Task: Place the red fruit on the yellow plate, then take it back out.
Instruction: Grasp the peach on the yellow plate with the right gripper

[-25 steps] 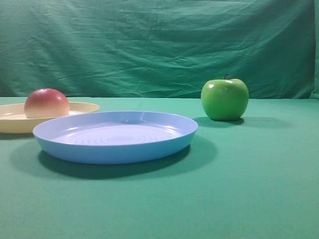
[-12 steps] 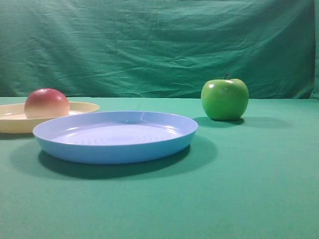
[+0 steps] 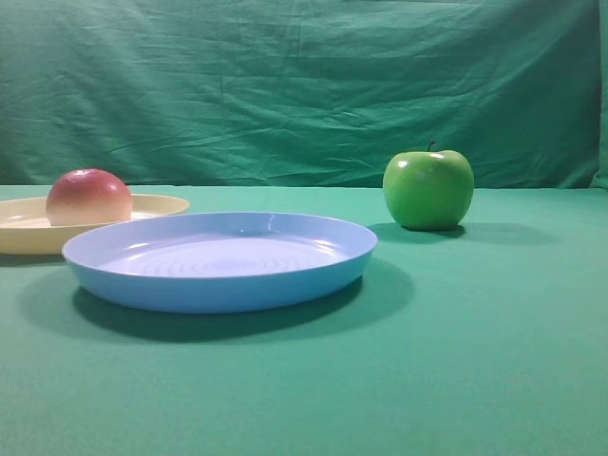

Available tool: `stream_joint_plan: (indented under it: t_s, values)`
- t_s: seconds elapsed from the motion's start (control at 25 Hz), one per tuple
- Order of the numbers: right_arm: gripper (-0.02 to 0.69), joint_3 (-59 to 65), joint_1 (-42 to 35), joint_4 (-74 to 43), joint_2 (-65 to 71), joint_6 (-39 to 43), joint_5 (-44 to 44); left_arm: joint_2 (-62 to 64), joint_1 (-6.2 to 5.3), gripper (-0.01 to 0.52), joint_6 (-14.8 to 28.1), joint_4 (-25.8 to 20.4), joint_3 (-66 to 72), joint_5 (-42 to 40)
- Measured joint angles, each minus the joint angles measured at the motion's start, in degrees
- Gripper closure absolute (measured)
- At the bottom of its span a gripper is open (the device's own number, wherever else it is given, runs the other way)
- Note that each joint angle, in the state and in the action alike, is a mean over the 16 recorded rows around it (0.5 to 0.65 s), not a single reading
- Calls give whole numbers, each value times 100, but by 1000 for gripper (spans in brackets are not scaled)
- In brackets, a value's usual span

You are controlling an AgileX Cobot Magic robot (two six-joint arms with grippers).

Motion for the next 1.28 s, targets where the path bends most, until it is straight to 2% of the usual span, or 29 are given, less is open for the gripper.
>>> stream_joint_plan:
  t_s: [0.36,0.84,1.28]
  values:
    - [665,755,-775,-241,-1093,129,-995,0,0,514,0,0,0,0]
    - [665,3219,-2828,-327,-2906,51,-3151,0,0,514,0,0,0,0]
    - [665,5168,-4070,-389,-4451,-149,-4325,0,0,514,0,0,0,0]
